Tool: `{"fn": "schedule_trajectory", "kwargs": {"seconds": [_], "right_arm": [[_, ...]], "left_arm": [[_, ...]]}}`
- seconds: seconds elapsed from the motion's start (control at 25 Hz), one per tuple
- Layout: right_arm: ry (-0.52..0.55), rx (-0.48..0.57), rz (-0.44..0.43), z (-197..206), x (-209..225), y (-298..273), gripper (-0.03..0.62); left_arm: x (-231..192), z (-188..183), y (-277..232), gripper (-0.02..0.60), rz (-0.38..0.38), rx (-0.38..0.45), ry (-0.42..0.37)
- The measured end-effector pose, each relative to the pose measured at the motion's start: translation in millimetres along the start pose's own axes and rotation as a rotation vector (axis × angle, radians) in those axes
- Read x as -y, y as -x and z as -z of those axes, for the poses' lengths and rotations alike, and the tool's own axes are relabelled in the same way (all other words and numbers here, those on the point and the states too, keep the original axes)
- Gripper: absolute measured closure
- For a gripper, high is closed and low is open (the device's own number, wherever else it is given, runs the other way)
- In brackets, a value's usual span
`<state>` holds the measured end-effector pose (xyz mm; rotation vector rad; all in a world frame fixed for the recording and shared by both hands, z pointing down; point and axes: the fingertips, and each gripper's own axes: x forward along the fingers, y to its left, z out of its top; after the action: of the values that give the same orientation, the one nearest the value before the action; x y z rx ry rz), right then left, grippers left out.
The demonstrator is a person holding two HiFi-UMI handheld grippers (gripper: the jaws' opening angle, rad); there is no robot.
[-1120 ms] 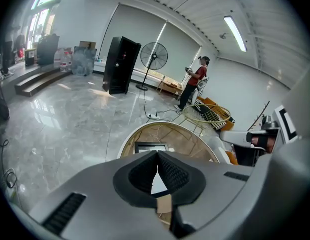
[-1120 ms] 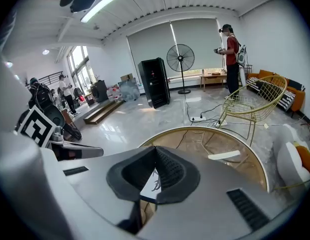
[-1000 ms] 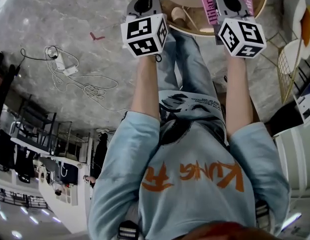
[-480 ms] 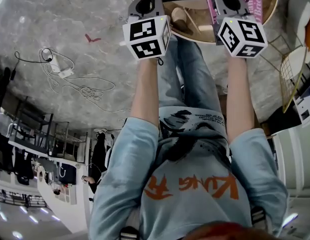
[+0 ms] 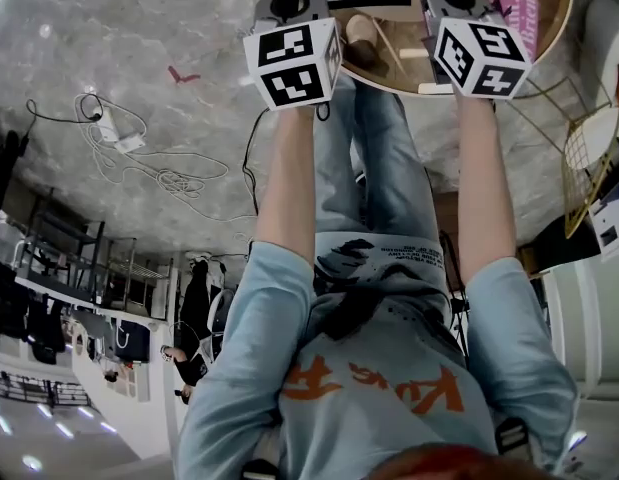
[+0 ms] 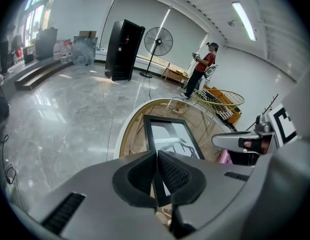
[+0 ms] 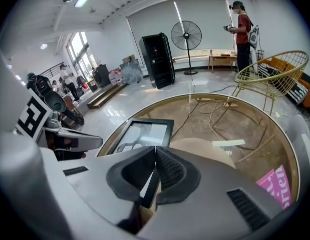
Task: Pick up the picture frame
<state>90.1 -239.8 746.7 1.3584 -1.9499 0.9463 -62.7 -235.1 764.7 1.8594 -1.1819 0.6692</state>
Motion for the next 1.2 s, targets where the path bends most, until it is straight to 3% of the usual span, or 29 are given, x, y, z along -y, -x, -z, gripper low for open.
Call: {"fn": "schedule_trajectory", "kwargs": {"seconds": [0.08,0.16,0.28,0.32,0.68,1.2], "right_arm": [[-0.001,-0.015,-0.005,2,2,-5,0.57],[-0.019,-0.035,-0.014,4,2,-11,0.505],[-0.034,-0.062,-0.02,7,3,-21,0.499],[-0.034,-0.069,-0.02,7,4,-24,0.499],[-0.098,-0.133,0.01,10,15,-46,0.467],[-0.118,-0.191,0.021,12,14,-63,0.477]], "left_arm": [[2,1,-5,0.56,0.009,-0.014,-0.005],[2,1,-10,0.555,0.017,-0.031,-0.012],[-1,4,-19,0.448,0.012,-0.054,-0.003],[-2,5,-22,0.442,0.012,-0.06,0.002],[-4,3,-38,0.442,0.029,-0.079,0.028],[-10,0,-53,0.46,0.015,-0.092,0.047]]}}
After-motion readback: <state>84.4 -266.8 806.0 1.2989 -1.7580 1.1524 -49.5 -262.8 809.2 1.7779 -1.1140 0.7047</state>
